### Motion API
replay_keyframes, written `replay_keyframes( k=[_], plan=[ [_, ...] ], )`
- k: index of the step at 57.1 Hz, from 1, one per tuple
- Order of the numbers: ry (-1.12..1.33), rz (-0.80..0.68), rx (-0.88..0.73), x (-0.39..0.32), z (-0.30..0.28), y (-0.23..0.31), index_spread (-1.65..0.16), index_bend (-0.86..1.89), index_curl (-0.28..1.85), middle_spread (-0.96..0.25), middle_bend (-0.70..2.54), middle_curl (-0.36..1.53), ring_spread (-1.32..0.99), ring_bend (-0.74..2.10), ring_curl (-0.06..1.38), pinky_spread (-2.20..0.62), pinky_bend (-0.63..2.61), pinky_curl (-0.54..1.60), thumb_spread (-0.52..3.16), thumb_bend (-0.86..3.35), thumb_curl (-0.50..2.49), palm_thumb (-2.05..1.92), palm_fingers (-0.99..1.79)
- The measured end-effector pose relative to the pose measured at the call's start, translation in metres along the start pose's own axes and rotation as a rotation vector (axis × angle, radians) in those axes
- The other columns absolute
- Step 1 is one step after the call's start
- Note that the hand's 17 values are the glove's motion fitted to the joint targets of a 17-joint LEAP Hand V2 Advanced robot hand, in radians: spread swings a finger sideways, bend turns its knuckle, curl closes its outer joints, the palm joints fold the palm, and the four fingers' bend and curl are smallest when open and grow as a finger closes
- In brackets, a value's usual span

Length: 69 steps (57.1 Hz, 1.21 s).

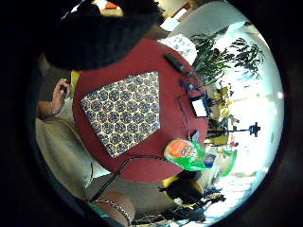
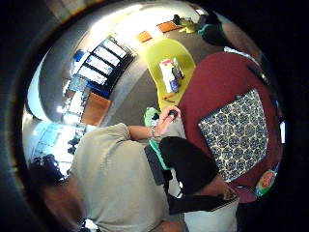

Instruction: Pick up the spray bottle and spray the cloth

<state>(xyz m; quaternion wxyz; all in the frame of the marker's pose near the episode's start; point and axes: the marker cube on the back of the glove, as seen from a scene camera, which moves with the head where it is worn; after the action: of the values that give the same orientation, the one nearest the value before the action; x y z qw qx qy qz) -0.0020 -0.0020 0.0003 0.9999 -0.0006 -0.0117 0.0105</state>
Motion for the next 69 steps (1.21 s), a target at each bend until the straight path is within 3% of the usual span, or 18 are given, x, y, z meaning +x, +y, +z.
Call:
replay_keyframes(
  k=[7, 16, 42, 55, 61, 69],
  plan=[
    [-0.012, -0.009, 0.002, 0.006, -0.001, -0.001, -0.34, 0.2, 0.17, -0.08, 0.21, 0.13, -0.13, 0.35, 0.18, 0.1, 0.35, 0.17, 0.75, 0.15, 0.11, 0.32, 0.56],
    [0.06, 0.041, 0.001, 0.012, 0.001, -0.001, -0.4, 0.17, 0.23, -0.1, 0.19, 0.19, -0.16, 0.34, 0.22, 0.14, 0.34, 0.23, 0.97, 0.1, 0.16, 0.34, 0.55],
    [0.112, 0.128, -0.021, 0.03, 0.001, 0.026, -0.43, 0.17, 0.29, -0.1, 0.17, 0.26, -0.17, 0.32, 0.28, 0.17, 0.3, 0.3, 1.1, -0.02, 0.25, 0.4, 0.51],
    [0.174, 0.169, -0.073, 0.062, 0.0, 0.073, -0.43, 0.16, 0.3, -0.1, 0.17, 0.27, -0.17, 0.3, 0.29, 0.17, 0.3, 0.32, 1.1, -0.02, 0.27, 0.39, 0.48],
    [0.134, 0.381, -0.029, 0.084, -0.01, 0.095, -0.43, 0.16, 0.3, -0.1, 0.17, 0.28, -0.17, 0.29, 0.3, 0.18, 0.3, 0.33, 1.1, -0.03, 0.27, 0.38, 0.47],
    [0.109, 0.488, 0.039, 0.115, -0.03, 0.14, -0.44, 0.16, 0.31, -0.1, 0.17, 0.28, -0.17, 0.29, 0.3, 0.18, 0.29, 0.33, 1.09, -0.02, 0.28, 0.38, 0.46]
  ],
)
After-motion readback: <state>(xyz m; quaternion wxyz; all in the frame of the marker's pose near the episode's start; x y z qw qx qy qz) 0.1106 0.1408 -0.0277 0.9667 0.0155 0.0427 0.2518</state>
